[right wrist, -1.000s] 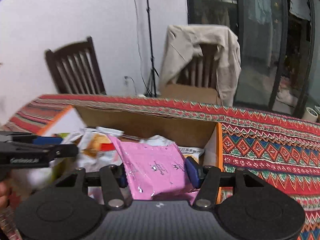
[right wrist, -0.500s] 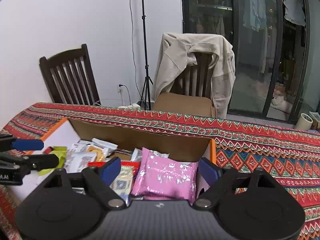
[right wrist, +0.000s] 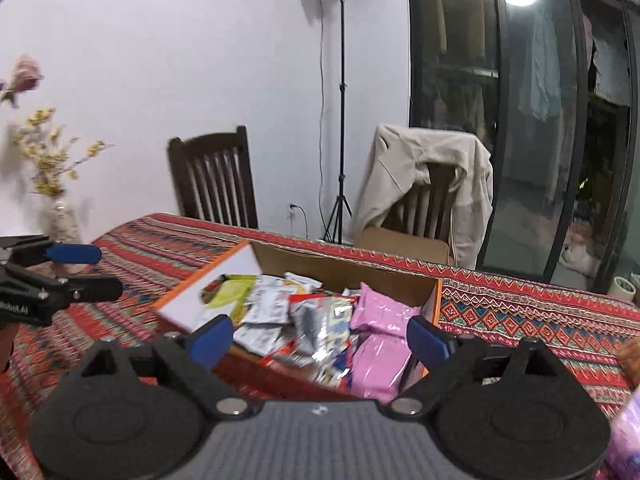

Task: Organize snacks
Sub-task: 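Move both tools back toward the remaining packets, then grasp a green-yellow bar packet with the right gripper while the left grasps a pink packet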

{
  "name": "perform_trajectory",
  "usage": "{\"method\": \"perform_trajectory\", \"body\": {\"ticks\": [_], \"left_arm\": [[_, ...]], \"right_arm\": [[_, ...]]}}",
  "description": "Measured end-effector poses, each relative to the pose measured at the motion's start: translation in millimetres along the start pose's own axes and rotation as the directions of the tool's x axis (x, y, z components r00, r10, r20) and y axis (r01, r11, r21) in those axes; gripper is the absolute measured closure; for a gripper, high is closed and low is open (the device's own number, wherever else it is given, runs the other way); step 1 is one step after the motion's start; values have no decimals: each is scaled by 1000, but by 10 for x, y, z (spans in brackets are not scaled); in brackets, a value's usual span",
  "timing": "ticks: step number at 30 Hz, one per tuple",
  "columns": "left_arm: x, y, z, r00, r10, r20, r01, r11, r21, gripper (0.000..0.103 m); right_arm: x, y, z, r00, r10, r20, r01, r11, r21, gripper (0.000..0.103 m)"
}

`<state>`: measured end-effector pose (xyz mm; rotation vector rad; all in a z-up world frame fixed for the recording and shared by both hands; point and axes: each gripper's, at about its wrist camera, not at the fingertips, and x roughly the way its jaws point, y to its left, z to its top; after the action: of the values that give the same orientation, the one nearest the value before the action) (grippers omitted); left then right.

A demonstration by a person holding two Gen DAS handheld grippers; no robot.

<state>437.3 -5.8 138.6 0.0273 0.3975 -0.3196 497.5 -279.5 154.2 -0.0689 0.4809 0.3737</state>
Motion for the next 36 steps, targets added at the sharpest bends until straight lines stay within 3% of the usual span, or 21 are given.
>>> {"method": "perform_trajectory", "body": {"ticks": [7,17,27,36], "left_arm": [[-740,-214,-423,999,28,45,-27,999,-18,5],[-1245,-453,-1074,997,69,-24,-71,996,-59,4],[-1256,-572,-1253,995,77,-66,-80,996,-40,4],[-820,-662,-1205,995,30,-100,-34,999,-39,4]], "right_arm": [[-735,286,-446,1000,1,30,-1,1000,-1,0],[-1264,589,-1251,998,-45,-51,45,999,5,0],[-1444,633,-1706,993,-58,-100,63,997,51,0],[-1187,459,-1772,990,-80,-118,93,990,109,0]]}}
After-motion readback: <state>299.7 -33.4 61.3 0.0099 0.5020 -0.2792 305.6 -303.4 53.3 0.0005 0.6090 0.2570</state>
